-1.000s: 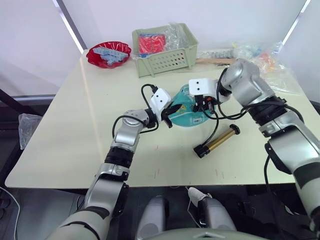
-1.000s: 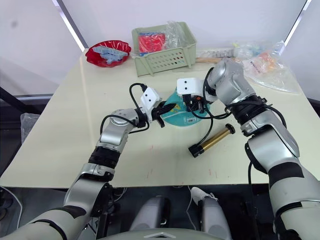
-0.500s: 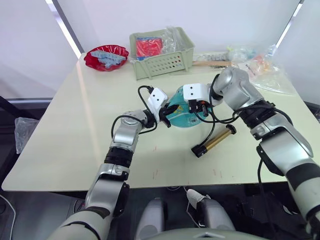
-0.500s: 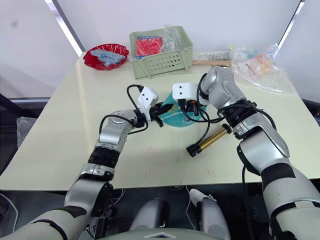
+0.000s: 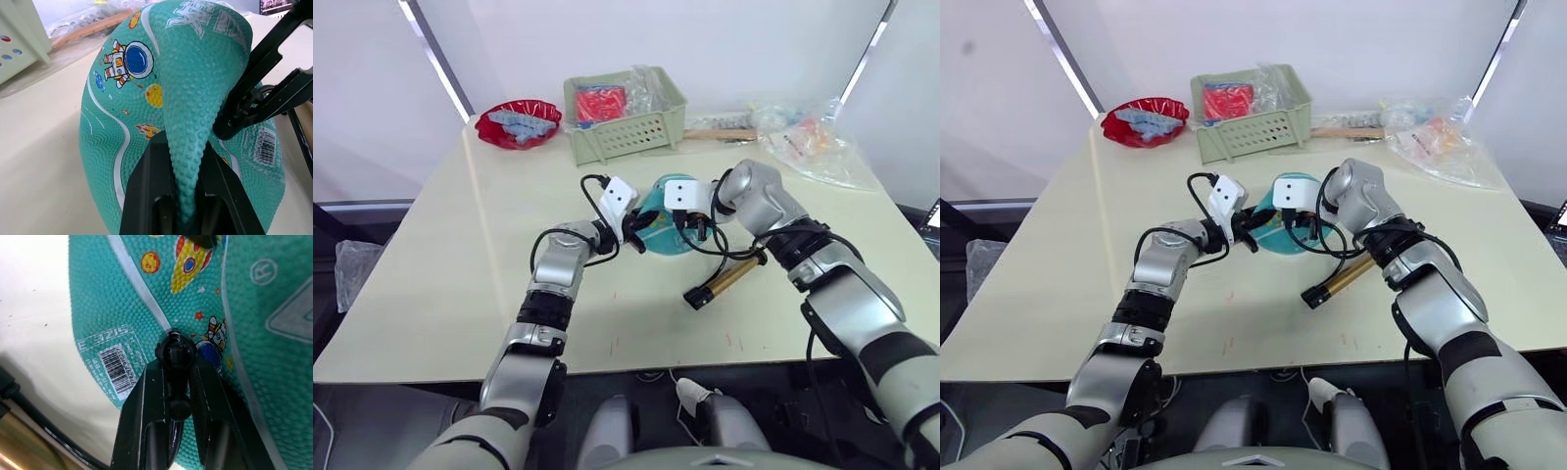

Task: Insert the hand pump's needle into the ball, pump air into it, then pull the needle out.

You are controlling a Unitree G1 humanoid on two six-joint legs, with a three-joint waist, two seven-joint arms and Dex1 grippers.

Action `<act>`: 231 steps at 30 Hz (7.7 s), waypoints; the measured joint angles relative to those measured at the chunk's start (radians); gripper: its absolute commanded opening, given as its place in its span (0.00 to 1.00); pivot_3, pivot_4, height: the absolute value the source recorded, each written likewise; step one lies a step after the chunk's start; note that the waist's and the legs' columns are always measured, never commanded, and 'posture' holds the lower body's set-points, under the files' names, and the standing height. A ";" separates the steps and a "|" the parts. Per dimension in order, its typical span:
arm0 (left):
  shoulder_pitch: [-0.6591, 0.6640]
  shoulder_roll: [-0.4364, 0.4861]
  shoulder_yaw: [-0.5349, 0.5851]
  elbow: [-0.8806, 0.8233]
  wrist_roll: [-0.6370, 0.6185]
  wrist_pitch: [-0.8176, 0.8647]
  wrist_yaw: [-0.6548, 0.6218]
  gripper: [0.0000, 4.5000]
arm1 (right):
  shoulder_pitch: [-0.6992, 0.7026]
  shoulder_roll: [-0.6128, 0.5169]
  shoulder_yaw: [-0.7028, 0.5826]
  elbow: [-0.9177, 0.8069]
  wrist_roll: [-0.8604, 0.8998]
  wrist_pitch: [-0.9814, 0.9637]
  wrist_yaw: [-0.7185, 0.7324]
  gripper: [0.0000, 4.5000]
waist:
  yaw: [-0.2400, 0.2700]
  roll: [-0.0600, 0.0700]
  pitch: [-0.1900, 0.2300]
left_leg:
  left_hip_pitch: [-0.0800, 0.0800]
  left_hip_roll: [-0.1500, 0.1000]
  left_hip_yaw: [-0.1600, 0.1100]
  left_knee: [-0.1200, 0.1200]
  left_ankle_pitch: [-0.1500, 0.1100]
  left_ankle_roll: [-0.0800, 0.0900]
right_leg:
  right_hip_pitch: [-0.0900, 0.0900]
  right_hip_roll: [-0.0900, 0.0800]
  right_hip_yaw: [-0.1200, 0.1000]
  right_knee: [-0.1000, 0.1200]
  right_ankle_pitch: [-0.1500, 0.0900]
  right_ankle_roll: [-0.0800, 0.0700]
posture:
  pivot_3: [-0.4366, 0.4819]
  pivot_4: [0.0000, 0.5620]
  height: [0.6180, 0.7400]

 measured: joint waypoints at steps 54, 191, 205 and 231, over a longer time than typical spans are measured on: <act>-0.040 -0.013 -0.066 0.013 -0.034 -0.104 -0.068 0.00 | 1.070 -0.292 -0.979 -1.139 0.753 0.243 -0.134 1.00 | 0.050 0.018 0.025 | -0.041 -0.015 -0.021 0.001 0.000 0.001 | -0.018 -0.014 -0.026 -0.014 -0.001 0.009 | 0.48 0.27 0.98; -0.006 0.044 -0.424 -0.499 -0.226 0.449 -0.157 0.99 | 1.460 -0.358 -1.079 -0.811 1.073 -0.519 0.199 1.00 | 0.029 0.014 0.045 | -0.027 -0.010 -0.002 0.016 0.000 0.001 | -0.016 -0.009 -0.003 0.004 -0.002 0.015 | 0.48 0.27 0.98; -0.080 -0.172 -0.521 -0.273 -0.079 0.508 0.013 0.99 | 1.484 -0.330 -1.080 -0.816 1.059 -0.540 0.150 1.00 | 0.031 0.014 0.046 | -0.028 -0.011 0.000 0.016 -0.001 0.002 | -0.016 -0.009 -0.002 0.003 -0.003 0.014 | 0.48 0.27 0.98; -0.151 -0.326 -0.565 0.050 0.096 0.442 0.071 0.82 | 1.514 -0.310 -1.079 -0.854 1.050 -0.572 0.106 1.00 | 0.030 0.012 0.047 | -0.029 -0.011 0.000 0.016 -0.001 0.002 | -0.017 -0.009 -0.002 0.002 -0.003 0.014 | 0.48 0.27 0.98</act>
